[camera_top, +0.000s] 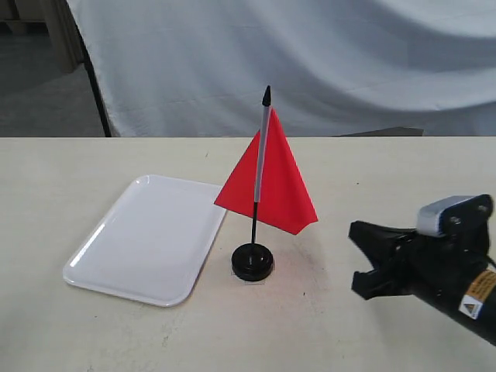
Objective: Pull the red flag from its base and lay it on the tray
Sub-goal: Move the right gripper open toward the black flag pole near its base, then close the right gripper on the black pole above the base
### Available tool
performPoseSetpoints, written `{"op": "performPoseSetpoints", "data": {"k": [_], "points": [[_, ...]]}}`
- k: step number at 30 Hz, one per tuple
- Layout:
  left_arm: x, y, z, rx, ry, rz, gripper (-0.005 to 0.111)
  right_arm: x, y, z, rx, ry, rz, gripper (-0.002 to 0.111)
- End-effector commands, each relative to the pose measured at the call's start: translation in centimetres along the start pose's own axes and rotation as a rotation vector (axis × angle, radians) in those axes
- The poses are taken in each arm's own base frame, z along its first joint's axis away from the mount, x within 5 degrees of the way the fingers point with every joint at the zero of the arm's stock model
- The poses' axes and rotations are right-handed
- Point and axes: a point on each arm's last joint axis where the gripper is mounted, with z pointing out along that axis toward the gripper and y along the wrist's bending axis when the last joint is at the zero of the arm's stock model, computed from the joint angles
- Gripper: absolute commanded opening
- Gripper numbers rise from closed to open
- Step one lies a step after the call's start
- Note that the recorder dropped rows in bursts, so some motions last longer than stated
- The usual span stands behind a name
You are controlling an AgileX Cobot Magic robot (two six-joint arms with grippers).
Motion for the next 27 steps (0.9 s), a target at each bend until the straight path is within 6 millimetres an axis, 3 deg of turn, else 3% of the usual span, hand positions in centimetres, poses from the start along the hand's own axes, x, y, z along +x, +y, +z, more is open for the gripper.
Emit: {"op": "performPoseSetpoints", "data": {"k": [1, 7, 11, 14, 19, 20, 24, 27], "points": [[0.0, 0.0, 0.0, 0.003, -0.007, 0.001, 0.000, 1.3, 1.6, 2.3, -0.123, 0.037, -0.101, -0.001], [0.0, 0.0, 0.0, 0.003, -0.007, 0.001, 0.000, 1.3, 3.4, 2.7, -0.184, 0.031, -0.181, -0.001], [0.0, 0.0, 0.0, 0.003, -0.007, 0.001, 0.000, 1.3, 3.4, 2.7, -0.173, 0.028, -0.186, 0.004], [0.0, 0.0, 0.0, 0.003, -0.007, 0.001, 0.000, 1.3, 3.4, 2.7, -0.173, 0.028, -0.186, 0.026], [0.0, 0.0, 0.0, 0.003, -0.007, 0.001, 0.000, 0.9, 3.5, 3.2, -0.186, 0.010, -0.199, 0.099], [0.0, 0.0, 0.0, 0.003, -0.007, 0.001, 0.000, 0.6, 3.5, 3.4, -0.201, 0.000, -0.210, 0.105], [0.0, 0.0, 0.0, 0.003, -0.007, 0.001, 0.000, -0.9, 4.2, 5.2, -0.260, -0.062, -0.260, 0.097], [0.0, 0.0, 0.0, 0.003, -0.007, 0.001, 0.000, -1.2, 4.2, 7.0, -0.236, 0.008, -0.289, 0.087]]}}
